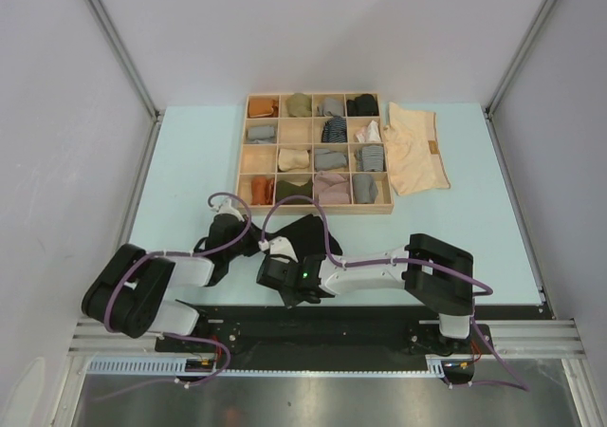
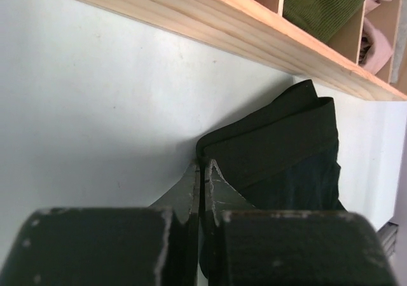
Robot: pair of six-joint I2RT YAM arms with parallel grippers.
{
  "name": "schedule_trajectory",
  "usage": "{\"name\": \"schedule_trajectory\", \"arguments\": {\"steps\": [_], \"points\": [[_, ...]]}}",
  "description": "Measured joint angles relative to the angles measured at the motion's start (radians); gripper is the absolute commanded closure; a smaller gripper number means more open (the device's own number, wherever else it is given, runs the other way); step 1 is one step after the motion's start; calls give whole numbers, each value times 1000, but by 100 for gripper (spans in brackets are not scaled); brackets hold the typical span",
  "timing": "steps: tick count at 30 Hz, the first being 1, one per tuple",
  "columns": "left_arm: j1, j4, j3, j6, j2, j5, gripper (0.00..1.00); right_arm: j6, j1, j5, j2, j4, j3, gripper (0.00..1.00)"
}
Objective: Roll the underwear
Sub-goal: Fold the underwear at the center of the board.
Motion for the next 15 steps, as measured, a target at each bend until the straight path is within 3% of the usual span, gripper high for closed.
{"name": "schedule_trajectory", "arguments": {"steps": [9,15], "points": [[-5,-299,29,126,-223,-100,100,3,-1,-115,-15,66,0,100],[-36,-476,116,216,-255,-151,100,11,-21,-133,-63,64,0,100]]}}
